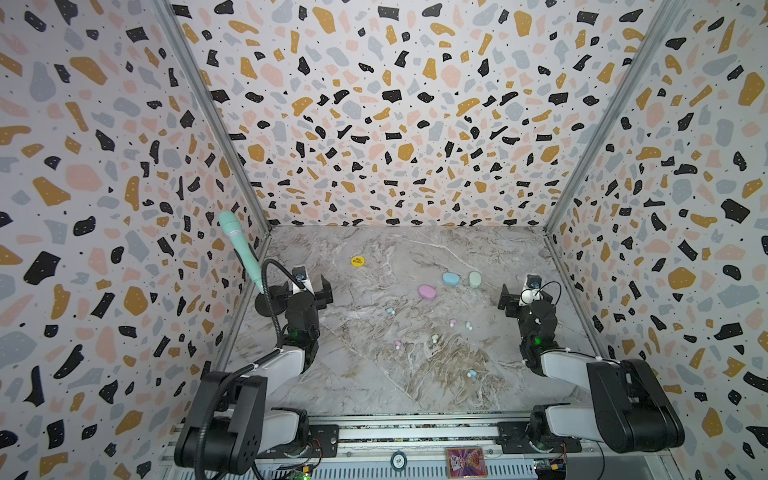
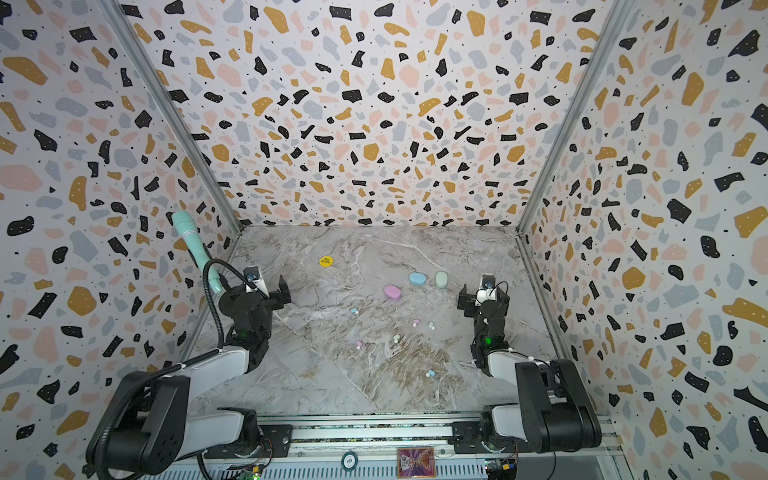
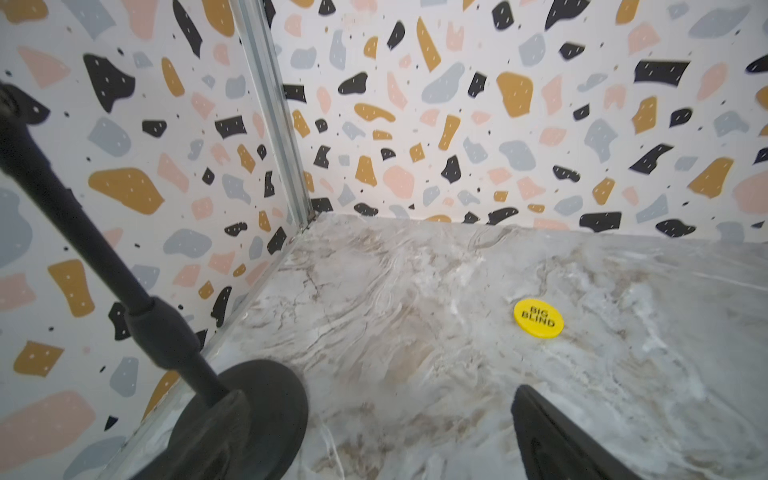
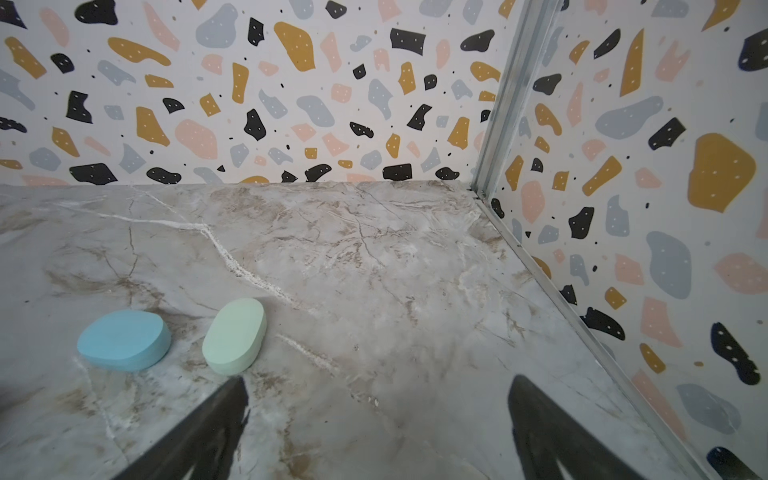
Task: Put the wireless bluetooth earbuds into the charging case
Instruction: 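Move the right gripper over the mint green case while the left gripper rises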
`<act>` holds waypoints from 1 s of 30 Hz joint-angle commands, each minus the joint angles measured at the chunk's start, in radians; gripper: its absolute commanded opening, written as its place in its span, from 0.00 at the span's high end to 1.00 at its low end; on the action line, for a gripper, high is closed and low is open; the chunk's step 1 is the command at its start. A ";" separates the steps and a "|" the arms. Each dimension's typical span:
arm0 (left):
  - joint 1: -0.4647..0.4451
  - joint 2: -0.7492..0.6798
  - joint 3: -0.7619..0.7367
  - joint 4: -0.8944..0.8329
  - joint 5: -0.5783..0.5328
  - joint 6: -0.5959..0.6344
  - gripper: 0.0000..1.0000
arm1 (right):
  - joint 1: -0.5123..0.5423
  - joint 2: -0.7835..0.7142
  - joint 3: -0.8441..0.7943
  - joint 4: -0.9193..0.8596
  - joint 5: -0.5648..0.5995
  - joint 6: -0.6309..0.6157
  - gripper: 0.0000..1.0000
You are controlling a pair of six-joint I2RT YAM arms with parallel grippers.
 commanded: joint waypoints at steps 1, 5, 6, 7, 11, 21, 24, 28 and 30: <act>-0.011 -0.029 0.056 -0.161 0.039 -0.048 0.00 | 0.017 -0.015 0.144 -0.366 0.008 0.073 0.01; -0.021 0.008 0.164 -0.283 0.115 -0.134 0.00 | 0.040 0.100 0.358 -0.697 -0.086 0.108 0.01; -0.021 0.029 0.191 -0.305 0.138 -0.160 0.00 | 0.053 0.131 0.399 -0.749 -0.105 0.098 0.01; -0.022 0.055 0.223 -0.327 0.171 -0.181 0.00 | 0.069 0.167 0.442 -0.804 -0.115 0.094 0.01; -0.052 0.152 0.352 -0.413 0.240 -0.224 0.00 | 0.088 0.300 0.574 -0.923 -0.193 0.088 0.01; -0.100 0.246 0.469 -0.519 0.220 -0.199 0.00 | 0.114 0.522 0.782 -1.023 -0.193 0.057 0.01; -0.100 0.233 0.448 -0.514 0.197 -0.199 0.00 | 0.120 0.569 0.839 -1.047 -0.179 0.053 0.01; -0.100 0.232 0.453 -0.519 0.175 -0.199 0.00 | 0.122 0.618 0.893 -1.070 -0.133 0.067 0.01; -0.101 0.238 0.461 -0.519 0.175 -0.201 0.00 | 0.122 0.643 0.917 -1.081 -0.118 0.070 0.01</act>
